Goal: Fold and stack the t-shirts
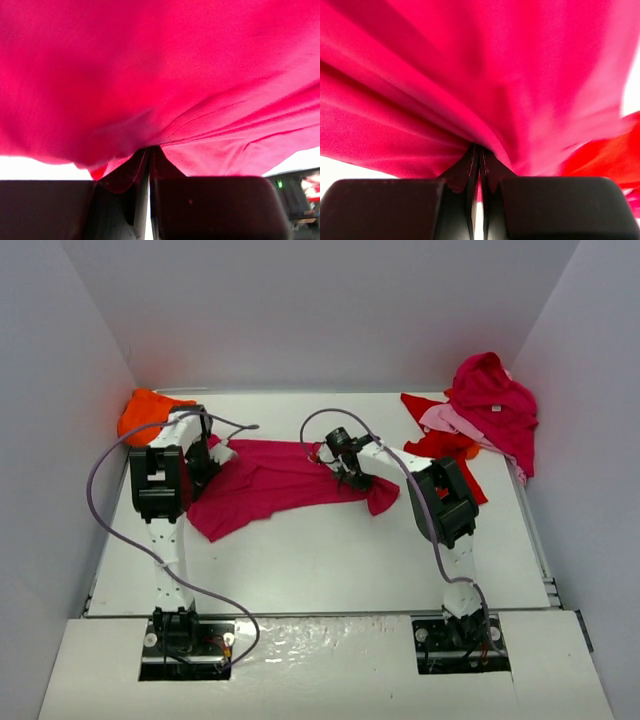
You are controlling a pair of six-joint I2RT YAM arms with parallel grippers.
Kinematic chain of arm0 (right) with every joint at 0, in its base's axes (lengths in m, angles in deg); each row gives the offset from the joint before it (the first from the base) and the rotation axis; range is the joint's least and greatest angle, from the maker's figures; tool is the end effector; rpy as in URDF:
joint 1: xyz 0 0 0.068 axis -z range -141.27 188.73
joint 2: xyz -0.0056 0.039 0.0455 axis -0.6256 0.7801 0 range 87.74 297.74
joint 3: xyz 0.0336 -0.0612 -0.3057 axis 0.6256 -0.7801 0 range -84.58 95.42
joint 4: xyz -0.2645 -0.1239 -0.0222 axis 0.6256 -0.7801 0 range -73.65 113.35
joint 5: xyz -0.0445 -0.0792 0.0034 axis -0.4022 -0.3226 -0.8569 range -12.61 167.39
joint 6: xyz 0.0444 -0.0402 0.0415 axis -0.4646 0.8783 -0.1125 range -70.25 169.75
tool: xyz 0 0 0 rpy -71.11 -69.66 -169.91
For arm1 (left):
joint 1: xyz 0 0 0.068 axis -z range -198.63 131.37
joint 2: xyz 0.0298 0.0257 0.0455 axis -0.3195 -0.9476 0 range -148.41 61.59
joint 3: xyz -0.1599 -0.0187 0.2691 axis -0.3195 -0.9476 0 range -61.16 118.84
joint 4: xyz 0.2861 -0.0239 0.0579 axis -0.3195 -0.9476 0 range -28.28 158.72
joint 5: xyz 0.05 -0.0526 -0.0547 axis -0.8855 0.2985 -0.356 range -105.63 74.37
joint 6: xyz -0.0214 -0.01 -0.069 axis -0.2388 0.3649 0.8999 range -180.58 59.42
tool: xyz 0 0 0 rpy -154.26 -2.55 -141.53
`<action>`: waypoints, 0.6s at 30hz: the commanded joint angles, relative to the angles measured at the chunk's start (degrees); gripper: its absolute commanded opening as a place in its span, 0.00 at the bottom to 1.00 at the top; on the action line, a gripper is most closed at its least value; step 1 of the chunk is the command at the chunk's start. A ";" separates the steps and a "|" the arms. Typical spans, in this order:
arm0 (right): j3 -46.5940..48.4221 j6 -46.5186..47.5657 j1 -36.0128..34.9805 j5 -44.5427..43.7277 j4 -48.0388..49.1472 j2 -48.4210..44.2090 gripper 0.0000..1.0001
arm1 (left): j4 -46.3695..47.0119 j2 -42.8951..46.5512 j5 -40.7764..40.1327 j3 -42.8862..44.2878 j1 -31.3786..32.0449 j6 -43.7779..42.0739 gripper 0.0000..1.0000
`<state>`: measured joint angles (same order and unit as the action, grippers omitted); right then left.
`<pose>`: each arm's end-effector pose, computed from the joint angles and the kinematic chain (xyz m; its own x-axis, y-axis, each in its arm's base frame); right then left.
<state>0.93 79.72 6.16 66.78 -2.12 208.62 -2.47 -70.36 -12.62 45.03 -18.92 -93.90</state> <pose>0.4306 0.2619 0.1472 -0.4110 -0.8452 -0.3417 -0.7605 0.5246 -0.3827 0.4850 -0.0008 0.1406 -0.8357 0.5444 0.0724 0.5358 0.8372 -0.1101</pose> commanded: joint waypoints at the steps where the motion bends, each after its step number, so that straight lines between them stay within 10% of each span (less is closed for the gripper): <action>1: 7.64 0.47 1.61 -2.62 6.27 8.21 0.00 | 3.81 -5.94 -1.87 10.17 -1.69 3.79 0.00; 18: -2.12 -0.44 -0.13 0.68 -1.34 -4.22 0.00 | 9.62 10.28 2.21 -1.63 -0.32 -1.43 0.00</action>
<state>4.42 80.70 6.68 64.75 4.77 211.67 4.33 -69.41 -14.49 46.66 -19.44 -93.36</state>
